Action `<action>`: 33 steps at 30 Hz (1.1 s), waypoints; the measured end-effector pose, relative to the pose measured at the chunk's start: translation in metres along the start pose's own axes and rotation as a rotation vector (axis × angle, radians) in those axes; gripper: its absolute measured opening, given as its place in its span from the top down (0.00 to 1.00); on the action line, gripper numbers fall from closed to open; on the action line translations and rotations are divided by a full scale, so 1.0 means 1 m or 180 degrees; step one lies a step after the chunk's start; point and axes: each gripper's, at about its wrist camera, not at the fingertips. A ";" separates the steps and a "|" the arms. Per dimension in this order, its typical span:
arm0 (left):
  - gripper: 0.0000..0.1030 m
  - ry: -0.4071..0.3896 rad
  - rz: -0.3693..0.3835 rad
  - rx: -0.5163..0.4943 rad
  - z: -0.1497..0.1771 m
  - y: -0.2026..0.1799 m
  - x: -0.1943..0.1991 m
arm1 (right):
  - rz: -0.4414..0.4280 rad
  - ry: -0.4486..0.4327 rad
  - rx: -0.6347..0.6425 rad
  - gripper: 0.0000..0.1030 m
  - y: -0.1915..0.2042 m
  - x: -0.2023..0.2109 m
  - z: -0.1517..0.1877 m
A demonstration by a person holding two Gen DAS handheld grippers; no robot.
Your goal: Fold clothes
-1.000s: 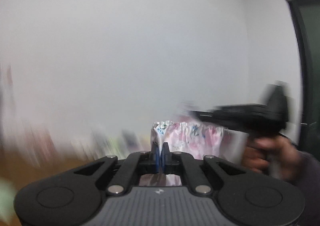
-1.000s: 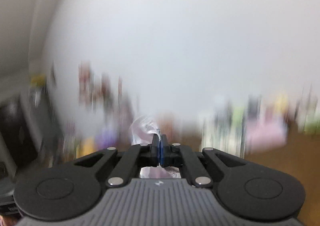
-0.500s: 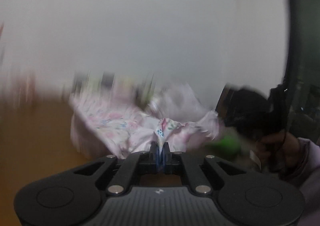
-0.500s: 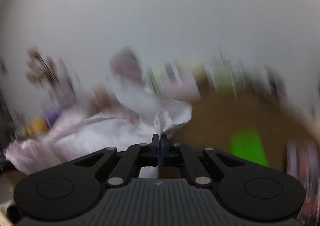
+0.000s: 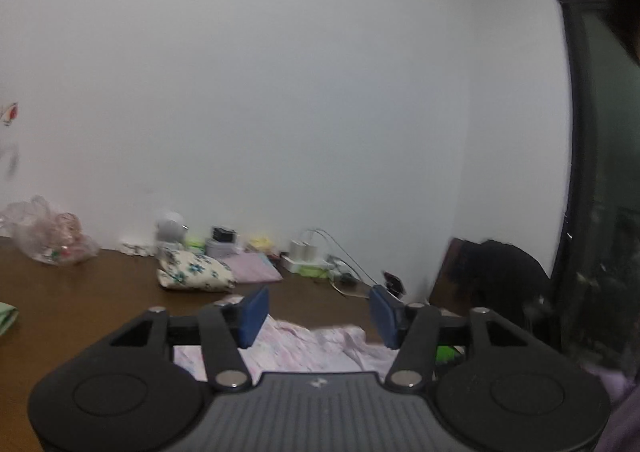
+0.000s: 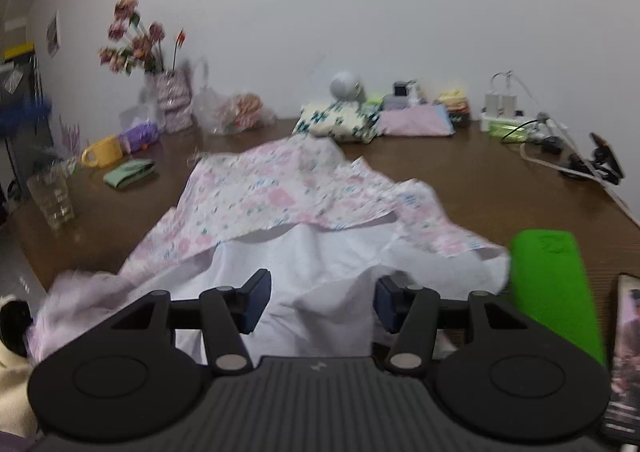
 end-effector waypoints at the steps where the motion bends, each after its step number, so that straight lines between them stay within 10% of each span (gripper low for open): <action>1: 0.44 0.0108 0.0042 -0.0022 0.002 -0.001 -0.005 | 0.0014 0.0002 0.0012 0.47 -0.002 -0.001 -0.001; 10: 0.39 0.1264 -0.0107 -0.0430 0.094 -0.019 -0.030 | 0.0294 0.0026 0.0051 0.25 -0.028 -0.016 -0.021; 15: 0.39 0.1189 -0.0452 0.0561 0.087 0.025 -0.015 | 0.0427 0.0141 -0.0049 0.17 -0.051 -0.051 -0.052; 19: 0.39 0.1309 -0.0688 0.0668 0.093 0.026 -0.028 | 0.0440 0.0385 -0.0222 0.17 -0.062 -0.097 -0.062; 23: 0.35 0.1277 -0.0359 0.0811 0.095 0.015 -0.037 | 0.0669 0.0651 -0.0442 0.17 -0.073 -0.129 -0.054; 26: 0.34 0.1440 -0.0358 0.0803 0.100 0.007 -0.054 | 0.0676 0.0754 -0.0337 0.26 -0.068 -0.140 -0.045; 28: 0.36 0.1545 -0.0422 0.0729 0.104 0.004 -0.062 | 0.0702 0.0760 -0.0195 0.49 -0.061 -0.139 -0.041; 31: 0.69 0.1534 -0.0576 0.0530 0.108 -0.004 -0.063 | 0.0646 0.0739 -0.0164 0.89 -0.056 -0.129 -0.038; 33: 0.94 0.1541 -0.0612 0.0586 0.113 -0.002 -0.063 | 0.0582 0.0677 -0.0190 0.91 -0.053 -0.119 -0.033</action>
Point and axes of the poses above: each gripper's, at about its wrist camera, not at the fingertips, and x roughly against the way its jaws point, y to its left, z to its underside, and after that the axes turned 3 degrees about -z, right-handed
